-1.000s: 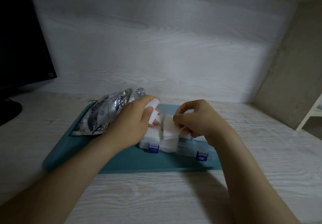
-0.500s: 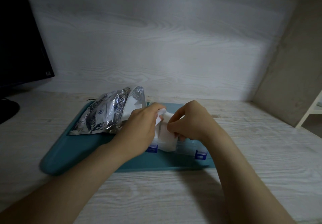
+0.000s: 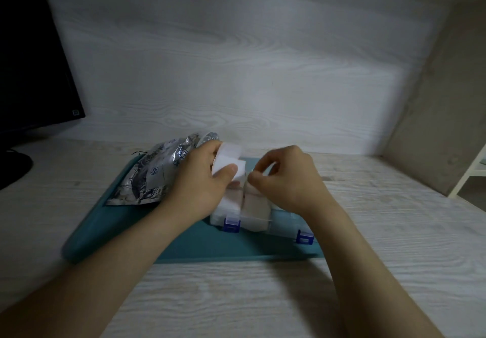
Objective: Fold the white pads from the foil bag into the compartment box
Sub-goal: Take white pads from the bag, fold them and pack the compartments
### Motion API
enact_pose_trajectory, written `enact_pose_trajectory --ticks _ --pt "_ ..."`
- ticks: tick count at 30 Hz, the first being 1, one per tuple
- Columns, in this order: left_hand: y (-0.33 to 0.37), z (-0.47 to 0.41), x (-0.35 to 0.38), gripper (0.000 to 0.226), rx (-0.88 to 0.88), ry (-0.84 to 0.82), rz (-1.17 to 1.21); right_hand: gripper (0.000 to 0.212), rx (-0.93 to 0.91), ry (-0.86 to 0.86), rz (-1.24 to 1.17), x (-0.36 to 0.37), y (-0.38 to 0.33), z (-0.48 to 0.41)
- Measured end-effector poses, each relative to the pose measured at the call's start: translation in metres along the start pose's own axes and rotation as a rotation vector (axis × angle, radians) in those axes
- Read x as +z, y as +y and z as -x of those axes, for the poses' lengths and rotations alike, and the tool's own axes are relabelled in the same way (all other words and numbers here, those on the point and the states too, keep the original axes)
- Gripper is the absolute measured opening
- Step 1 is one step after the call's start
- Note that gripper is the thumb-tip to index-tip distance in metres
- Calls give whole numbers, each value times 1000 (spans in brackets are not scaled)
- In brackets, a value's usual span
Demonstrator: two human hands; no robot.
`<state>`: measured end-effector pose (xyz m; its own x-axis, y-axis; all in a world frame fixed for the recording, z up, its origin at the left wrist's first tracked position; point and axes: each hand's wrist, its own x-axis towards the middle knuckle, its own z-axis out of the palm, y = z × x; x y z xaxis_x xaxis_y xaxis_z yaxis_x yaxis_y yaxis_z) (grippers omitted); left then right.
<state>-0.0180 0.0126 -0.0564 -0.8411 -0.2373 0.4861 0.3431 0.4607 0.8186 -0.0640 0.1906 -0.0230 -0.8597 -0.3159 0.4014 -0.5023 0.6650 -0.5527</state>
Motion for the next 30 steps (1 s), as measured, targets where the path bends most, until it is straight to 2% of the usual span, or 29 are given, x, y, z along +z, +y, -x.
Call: enact_pose_trajectory --ticks 2,4,10,17,24,30 --pt "6 1 -1 28 -50 -6 160 10 -61 83 -124 0 -1 -2" --pt "8 1 -2 28 -63 -30 211 16 -125 61 -177 2 -2 -2" --pt "11 0 0 29 -148 -65 406 21 -212 106 -148 14 0 -2" --pt "9 -7 -3 42 -374 -7 660 32 -422 126 -66 22 0 -1" --pt "18 -6 -4 57 -453 -113 736 62 -485 36 21 29 2 -2" --pt "17 -5 -5 50 -452 -141 692 56 -485 71 35 28 3 -2"
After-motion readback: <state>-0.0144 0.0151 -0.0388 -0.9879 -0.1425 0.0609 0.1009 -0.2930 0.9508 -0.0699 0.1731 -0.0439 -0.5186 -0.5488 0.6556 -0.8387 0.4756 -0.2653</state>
